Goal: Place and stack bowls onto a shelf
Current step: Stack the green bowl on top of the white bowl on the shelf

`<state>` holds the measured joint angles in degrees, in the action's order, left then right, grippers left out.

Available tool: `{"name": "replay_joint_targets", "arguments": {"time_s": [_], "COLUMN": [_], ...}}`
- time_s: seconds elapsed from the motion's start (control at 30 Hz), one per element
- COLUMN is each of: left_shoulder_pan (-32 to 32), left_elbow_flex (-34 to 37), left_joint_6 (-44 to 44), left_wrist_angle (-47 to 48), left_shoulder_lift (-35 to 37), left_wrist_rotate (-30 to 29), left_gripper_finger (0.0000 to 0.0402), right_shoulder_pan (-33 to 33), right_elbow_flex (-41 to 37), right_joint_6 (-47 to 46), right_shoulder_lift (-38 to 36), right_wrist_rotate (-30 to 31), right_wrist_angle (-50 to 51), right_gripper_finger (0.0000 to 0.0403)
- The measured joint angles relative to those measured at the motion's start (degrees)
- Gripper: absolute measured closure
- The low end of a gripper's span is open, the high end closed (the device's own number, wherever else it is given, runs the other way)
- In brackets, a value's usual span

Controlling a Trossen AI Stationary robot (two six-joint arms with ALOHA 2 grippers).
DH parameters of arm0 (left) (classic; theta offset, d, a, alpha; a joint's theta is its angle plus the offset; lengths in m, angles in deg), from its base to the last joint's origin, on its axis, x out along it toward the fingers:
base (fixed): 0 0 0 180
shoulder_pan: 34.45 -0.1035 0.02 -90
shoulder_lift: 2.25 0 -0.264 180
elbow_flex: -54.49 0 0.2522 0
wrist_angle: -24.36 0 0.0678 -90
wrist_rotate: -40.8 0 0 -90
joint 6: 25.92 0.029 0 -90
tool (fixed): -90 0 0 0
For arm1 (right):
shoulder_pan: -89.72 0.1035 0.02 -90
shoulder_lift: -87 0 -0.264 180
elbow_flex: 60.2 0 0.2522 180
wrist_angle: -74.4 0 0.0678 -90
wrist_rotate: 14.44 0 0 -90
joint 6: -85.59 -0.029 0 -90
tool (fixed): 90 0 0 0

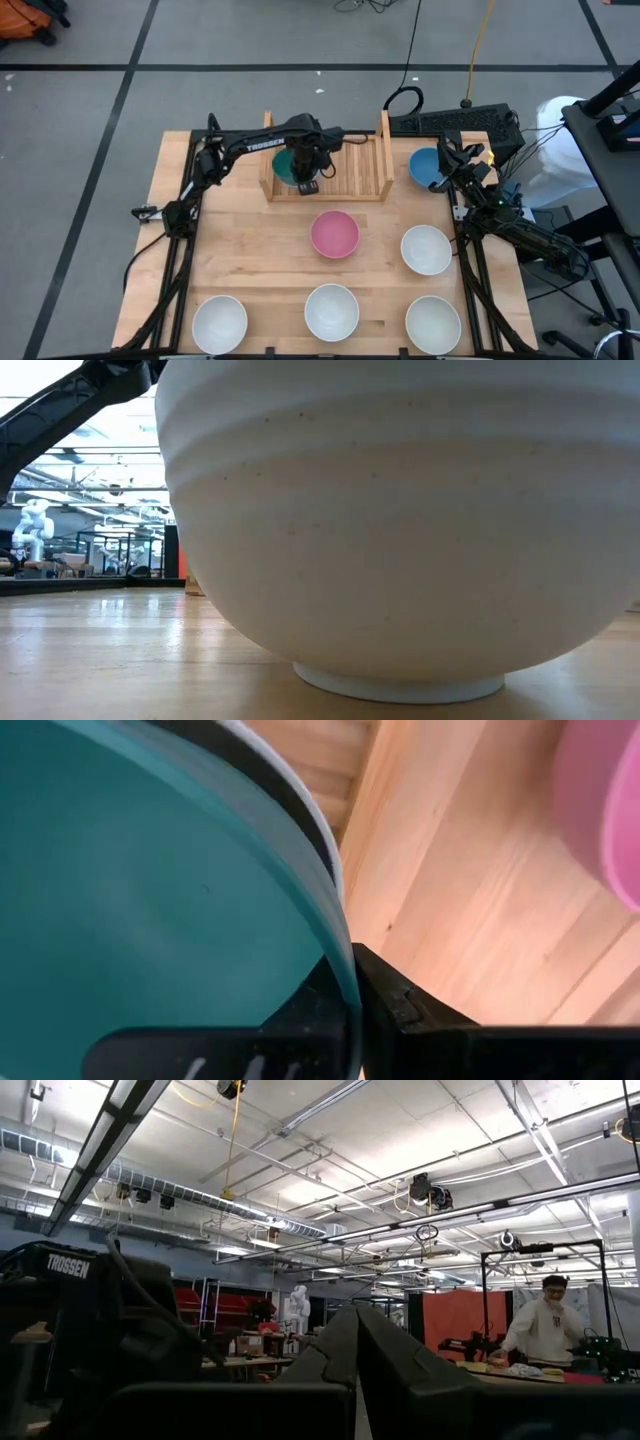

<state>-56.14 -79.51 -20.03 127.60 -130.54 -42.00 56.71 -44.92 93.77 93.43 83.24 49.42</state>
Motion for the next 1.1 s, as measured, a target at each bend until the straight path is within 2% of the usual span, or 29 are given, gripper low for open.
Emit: {"name": "replay_joint_targets", "arguments": {"time_s": [0.27,0.47,0.67,0.9,1.1], "left_shoulder_pan": [0.09,0.09,0.09,0.09,0.09], "left_elbow_flex": [1.02,1.02,1.02,1.02,1.02], "left_joint_6": [-0.08,-0.60,-0.70,-1.18,-0.40], "left_wrist_angle": [-4.54,-3.22,-3.28,-2.73,-2.31], "left_shoulder_lift": [0.00,0.00,0.00,0.00,0.00], "left_wrist_rotate": [-0.24,-5.42,-5.70,-5.70,-5.70], "left_gripper_finger": [0.0398,0.0398,0.0397,0.0358,0.0351], "right_shoulder_pan": [0.00,0.02,0.02,0.00,0.01], "right_elbow_flex": [0.00,0.00,0.00,0.00,0.00], "right_joint_6": [0.04,0.03,0.02,0.02,0.02], "right_shoulder_lift": [0.00,-0.01,-0.02,0.00,0.00], "right_wrist_rotate": [0.00,-0.01,-0.02,-0.02,-0.02], "right_wrist_angle": [0.00,0.00,0.00,0.00,-0.01], "right_gripper_finger": [0.0403,0.0403,0.0403,0.0403,0.0403]}}
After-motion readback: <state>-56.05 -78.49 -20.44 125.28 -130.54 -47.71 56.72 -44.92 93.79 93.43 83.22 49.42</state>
